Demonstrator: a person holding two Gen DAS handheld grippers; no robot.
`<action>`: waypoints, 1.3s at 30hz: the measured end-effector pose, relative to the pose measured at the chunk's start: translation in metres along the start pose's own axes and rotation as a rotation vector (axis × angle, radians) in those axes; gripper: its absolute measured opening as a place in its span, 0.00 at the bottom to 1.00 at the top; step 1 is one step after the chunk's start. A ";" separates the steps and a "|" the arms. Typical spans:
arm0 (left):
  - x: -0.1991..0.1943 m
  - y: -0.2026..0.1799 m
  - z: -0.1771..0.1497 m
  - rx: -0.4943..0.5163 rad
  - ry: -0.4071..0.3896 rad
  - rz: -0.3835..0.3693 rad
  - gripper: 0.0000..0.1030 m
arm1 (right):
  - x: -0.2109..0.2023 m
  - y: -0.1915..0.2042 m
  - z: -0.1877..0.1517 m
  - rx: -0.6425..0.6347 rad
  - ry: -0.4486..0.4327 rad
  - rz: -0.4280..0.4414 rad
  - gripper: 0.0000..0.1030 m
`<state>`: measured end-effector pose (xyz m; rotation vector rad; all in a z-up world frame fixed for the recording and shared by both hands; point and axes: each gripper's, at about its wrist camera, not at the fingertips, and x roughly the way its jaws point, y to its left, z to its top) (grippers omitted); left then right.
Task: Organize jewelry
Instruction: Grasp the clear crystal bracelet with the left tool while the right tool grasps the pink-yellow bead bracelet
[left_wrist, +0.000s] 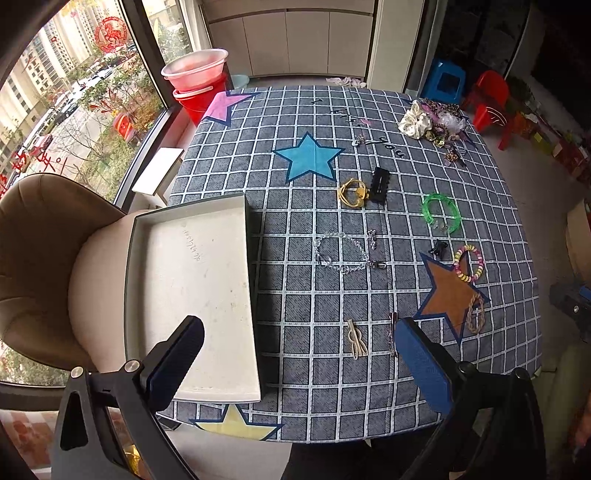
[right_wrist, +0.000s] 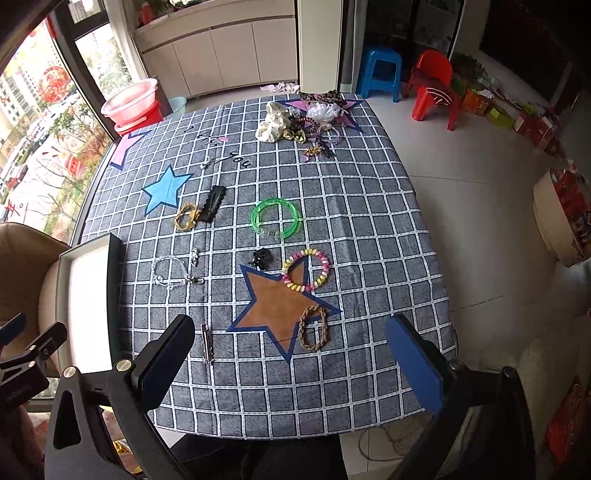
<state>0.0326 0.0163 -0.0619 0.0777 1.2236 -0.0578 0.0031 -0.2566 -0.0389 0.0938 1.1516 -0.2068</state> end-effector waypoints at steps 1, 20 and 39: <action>0.008 -0.002 0.001 0.001 0.012 0.001 1.00 | 0.008 -0.004 -0.001 0.009 0.016 0.001 1.00; 0.164 -0.037 0.045 -0.062 0.116 -0.017 0.86 | 0.175 -0.071 0.024 0.079 0.203 -0.007 0.94; 0.197 -0.036 0.041 -0.086 0.086 -0.029 0.25 | 0.223 -0.035 0.029 -0.044 0.141 -0.020 0.46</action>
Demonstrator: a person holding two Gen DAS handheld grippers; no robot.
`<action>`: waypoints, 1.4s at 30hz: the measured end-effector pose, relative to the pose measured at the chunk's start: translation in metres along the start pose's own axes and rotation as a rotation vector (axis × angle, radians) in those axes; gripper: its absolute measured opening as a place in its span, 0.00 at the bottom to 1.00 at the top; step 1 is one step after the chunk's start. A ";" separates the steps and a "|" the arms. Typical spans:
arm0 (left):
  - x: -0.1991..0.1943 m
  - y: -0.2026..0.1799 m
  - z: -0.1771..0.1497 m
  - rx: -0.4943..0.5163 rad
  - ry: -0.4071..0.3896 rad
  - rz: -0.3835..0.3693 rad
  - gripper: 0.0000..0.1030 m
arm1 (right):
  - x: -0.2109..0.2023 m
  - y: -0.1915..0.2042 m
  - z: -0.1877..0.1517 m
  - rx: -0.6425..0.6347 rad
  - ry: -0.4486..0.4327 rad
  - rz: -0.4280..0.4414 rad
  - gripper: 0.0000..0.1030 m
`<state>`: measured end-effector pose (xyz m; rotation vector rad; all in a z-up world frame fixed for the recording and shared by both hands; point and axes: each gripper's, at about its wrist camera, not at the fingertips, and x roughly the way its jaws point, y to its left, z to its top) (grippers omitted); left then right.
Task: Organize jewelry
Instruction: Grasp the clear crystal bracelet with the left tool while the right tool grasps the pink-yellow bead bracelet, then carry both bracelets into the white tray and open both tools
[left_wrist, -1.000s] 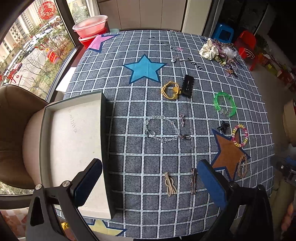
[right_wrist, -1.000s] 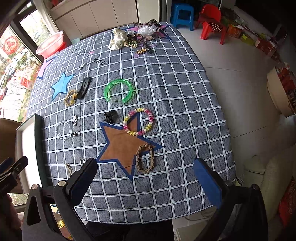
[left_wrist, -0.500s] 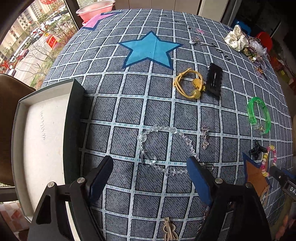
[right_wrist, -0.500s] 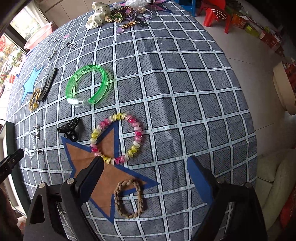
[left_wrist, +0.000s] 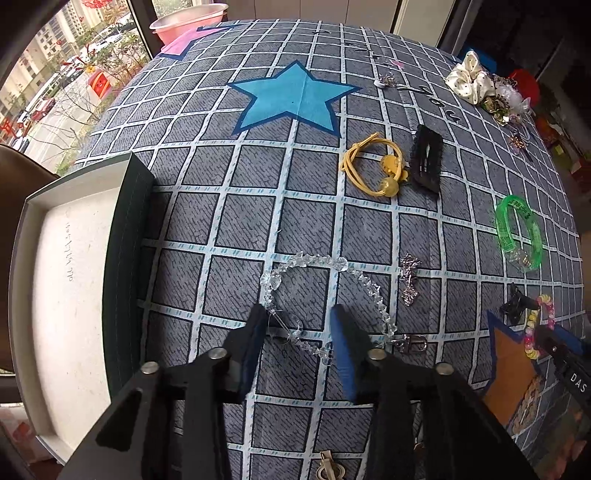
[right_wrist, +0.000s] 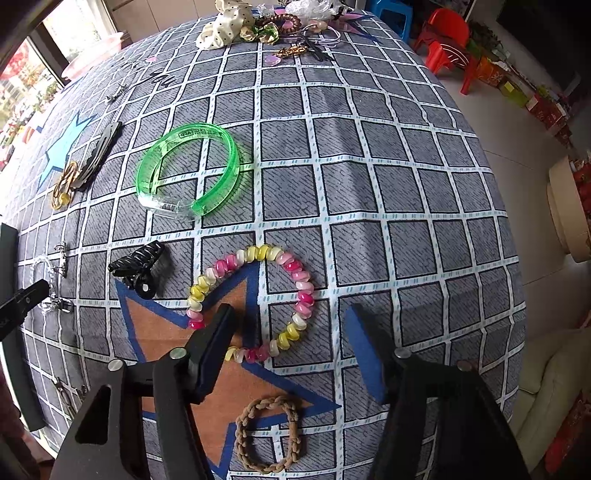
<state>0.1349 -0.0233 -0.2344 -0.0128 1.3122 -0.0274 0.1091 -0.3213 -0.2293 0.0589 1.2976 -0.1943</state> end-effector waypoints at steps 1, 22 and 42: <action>-0.004 -0.002 -0.001 0.007 0.003 -0.010 0.25 | -0.003 0.004 -0.001 -0.012 -0.002 0.003 0.28; -0.109 0.026 0.002 0.004 -0.196 -0.158 0.25 | -0.099 0.034 0.011 -0.094 -0.140 0.165 0.09; -0.148 0.174 0.024 -0.174 -0.353 -0.040 0.25 | -0.138 0.285 0.041 -0.457 -0.180 0.469 0.09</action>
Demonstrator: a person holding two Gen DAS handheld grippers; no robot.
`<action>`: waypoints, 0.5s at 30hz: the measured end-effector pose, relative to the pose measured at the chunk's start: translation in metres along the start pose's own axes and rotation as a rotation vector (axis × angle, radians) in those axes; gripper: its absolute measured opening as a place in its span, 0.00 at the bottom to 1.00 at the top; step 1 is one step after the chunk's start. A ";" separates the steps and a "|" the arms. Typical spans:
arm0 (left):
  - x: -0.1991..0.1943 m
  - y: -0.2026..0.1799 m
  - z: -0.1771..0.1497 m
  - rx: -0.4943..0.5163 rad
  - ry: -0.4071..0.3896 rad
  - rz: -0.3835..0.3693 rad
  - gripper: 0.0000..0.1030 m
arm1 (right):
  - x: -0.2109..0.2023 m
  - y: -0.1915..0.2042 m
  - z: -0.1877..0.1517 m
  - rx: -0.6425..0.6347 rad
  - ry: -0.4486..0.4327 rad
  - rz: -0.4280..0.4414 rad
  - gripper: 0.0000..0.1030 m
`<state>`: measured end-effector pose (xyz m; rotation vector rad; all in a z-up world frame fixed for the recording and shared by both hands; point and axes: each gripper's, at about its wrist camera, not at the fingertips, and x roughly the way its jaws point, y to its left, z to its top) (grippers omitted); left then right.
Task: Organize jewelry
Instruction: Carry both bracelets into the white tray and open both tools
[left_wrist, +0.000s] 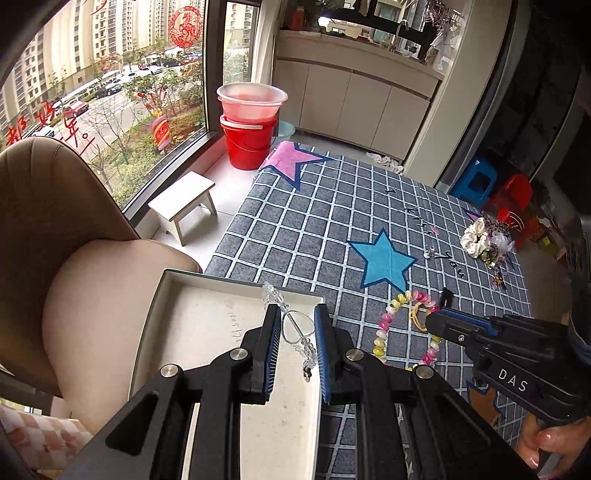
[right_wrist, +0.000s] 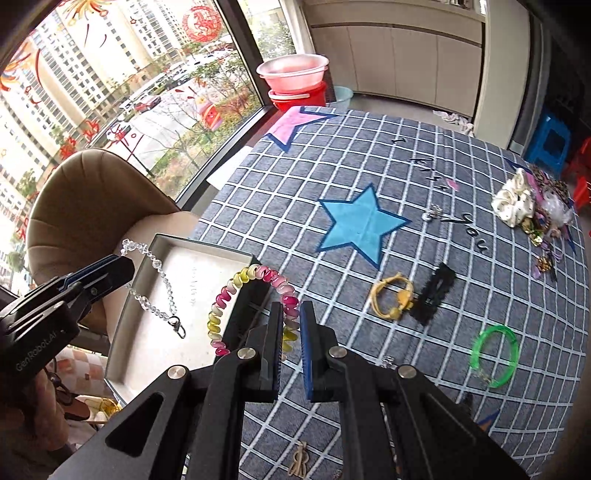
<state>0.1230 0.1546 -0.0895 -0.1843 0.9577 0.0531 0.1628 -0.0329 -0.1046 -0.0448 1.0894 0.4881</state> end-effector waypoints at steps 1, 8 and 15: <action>0.006 0.008 -0.001 -0.005 0.005 0.009 0.25 | 0.007 0.007 0.004 -0.013 0.005 0.013 0.09; 0.051 0.053 -0.014 -0.050 0.039 0.047 0.25 | 0.061 0.044 0.021 -0.074 0.051 0.063 0.09; 0.087 0.081 -0.037 -0.086 0.105 0.108 0.25 | 0.115 0.057 0.024 -0.102 0.118 0.044 0.09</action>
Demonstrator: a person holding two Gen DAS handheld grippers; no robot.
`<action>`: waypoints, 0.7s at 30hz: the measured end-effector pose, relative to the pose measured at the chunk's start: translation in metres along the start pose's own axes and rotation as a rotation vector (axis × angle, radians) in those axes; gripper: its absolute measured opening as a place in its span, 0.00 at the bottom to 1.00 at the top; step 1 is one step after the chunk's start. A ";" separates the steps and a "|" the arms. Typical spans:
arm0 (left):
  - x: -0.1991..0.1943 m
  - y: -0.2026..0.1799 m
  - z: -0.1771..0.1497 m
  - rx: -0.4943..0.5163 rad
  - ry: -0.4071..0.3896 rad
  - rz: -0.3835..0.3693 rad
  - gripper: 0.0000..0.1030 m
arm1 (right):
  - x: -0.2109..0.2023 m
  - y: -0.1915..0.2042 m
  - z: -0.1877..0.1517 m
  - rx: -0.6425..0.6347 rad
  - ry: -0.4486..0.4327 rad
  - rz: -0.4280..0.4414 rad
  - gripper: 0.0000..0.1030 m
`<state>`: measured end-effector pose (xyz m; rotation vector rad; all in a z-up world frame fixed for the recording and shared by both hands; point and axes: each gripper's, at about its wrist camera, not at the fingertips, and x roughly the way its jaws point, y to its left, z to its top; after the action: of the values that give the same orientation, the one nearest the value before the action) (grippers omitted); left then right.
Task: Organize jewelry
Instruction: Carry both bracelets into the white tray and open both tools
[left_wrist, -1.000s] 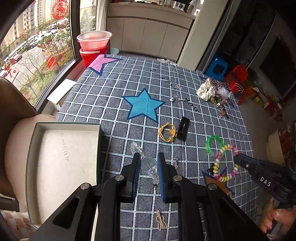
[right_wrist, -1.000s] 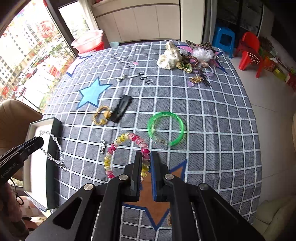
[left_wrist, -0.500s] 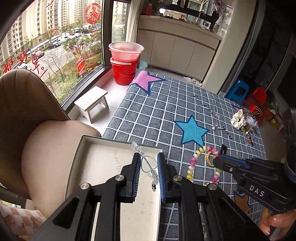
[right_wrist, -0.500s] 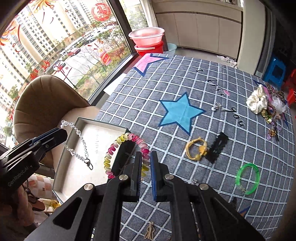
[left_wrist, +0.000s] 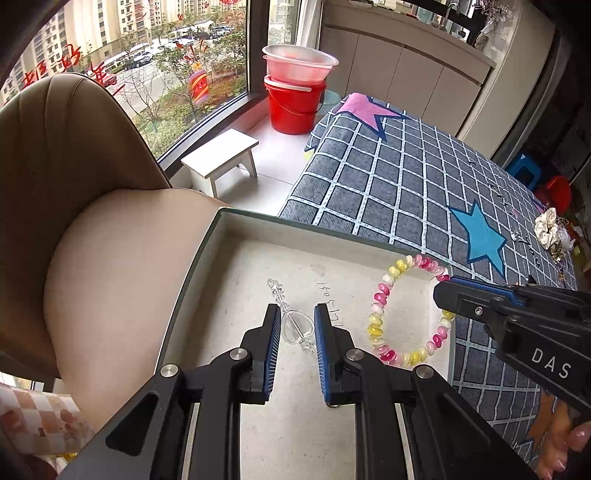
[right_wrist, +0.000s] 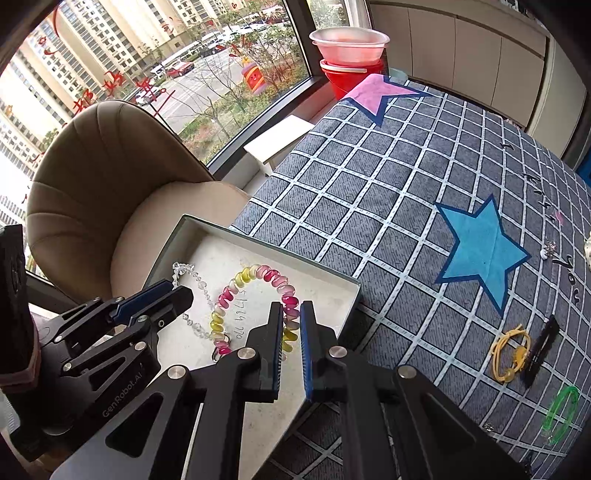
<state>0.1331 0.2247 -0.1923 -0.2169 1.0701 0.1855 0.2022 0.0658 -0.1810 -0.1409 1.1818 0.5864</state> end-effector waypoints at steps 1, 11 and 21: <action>0.003 0.002 -0.002 -0.001 0.007 0.009 0.25 | 0.007 0.001 0.001 -0.001 0.010 -0.002 0.09; 0.028 0.009 -0.021 -0.009 0.078 0.094 0.25 | 0.049 0.002 -0.001 -0.034 0.093 -0.057 0.09; 0.016 0.004 -0.024 0.000 0.069 0.149 0.26 | 0.049 0.003 -0.001 -0.019 0.101 -0.039 0.23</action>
<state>0.1198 0.2227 -0.2180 -0.1442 1.1558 0.3140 0.2126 0.0857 -0.2252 -0.2112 1.2691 0.5620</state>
